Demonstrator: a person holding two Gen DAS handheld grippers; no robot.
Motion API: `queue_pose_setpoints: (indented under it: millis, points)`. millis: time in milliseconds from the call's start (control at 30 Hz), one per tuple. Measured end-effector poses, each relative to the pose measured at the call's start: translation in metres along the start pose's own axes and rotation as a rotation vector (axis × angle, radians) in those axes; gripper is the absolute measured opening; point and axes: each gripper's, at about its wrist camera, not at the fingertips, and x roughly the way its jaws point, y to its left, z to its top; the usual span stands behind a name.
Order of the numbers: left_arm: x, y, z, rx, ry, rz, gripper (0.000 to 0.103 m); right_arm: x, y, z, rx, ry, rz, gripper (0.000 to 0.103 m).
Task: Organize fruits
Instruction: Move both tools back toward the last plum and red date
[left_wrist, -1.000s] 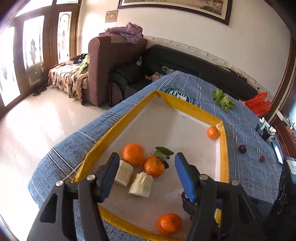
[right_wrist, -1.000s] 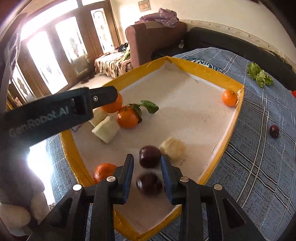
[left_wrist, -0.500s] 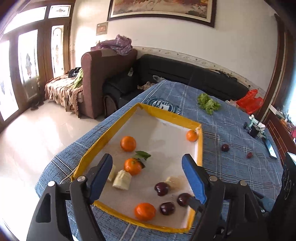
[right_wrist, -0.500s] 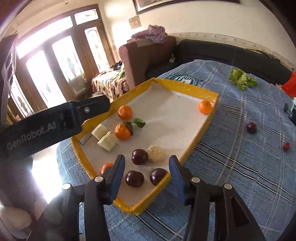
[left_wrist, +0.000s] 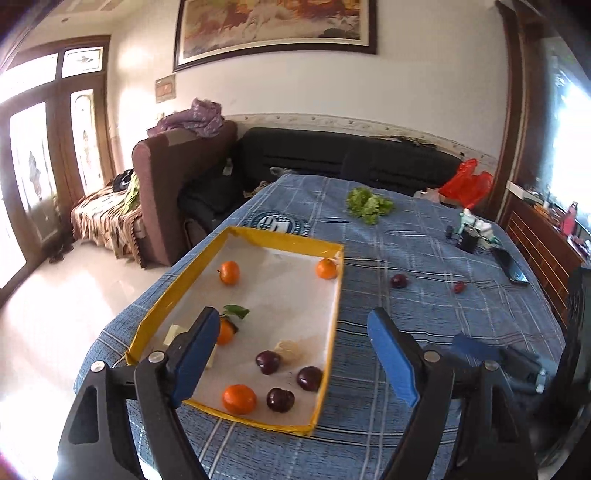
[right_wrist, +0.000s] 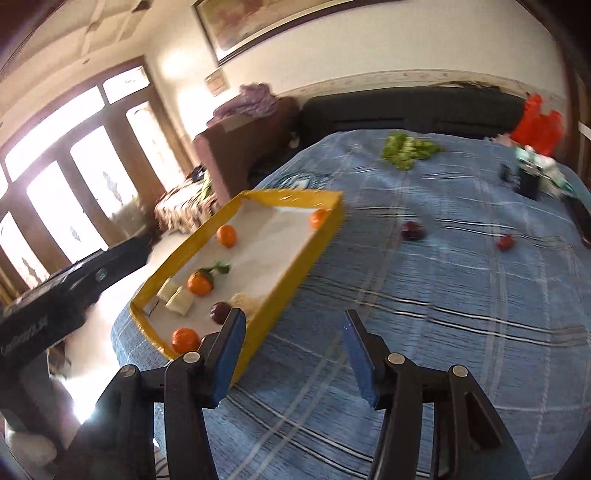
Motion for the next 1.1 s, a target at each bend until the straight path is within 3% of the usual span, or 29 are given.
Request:
queue_pose_setpoints:
  millis: [133, 267, 367, 467, 767, 900, 1000, 1100]
  points:
    - [-0.016, -0.003, 0.006, -0.001, -0.008, -0.058, 0.082, -0.029, -0.027, 0.01, 0.037, -0.047, -0.07, 0.059]
    - [-0.052, 0.008, 0.024, -0.044, -0.082, -0.108, 0.082, -0.078, -0.056, 0.036, 0.037, -0.136, -0.195, 0.059]
    - [-0.075, 0.011, 0.034, -0.047, -0.142, -0.129, 0.089, -0.118, -0.082, 0.063, 0.067, -0.218, -0.251, 0.059]
    - [-0.085, 0.006, 0.036, -0.025, -0.18, -0.132, 0.091, -0.158, -0.098, 0.08, 0.115, -0.305, -0.274, 0.07]
    - [-0.115, -0.006, 0.071, 0.034, -0.251, -0.213, 0.092, -0.218, -0.099, 0.116, 0.11, -0.399, -0.331, 0.07]
    - [-0.108, -0.018, 0.091, 0.07, -0.238, -0.228, 0.095, -0.215, -0.097, 0.136, 0.092, -0.394, -0.317, 0.071]
    - [-0.081, -0.026, 0.097, 0.069, -0.163, -0.273, 0.095, -0.184, -0.105, 0.132, 0.098, -0.333, -0.304, 0.071]
    - [-0.044, -0.038, 0.092, 0.063, -0.079, -0.301, 0.095, -0.128, -0.126, 0.116, 0.14, -0.218, -0.272, 0.071]
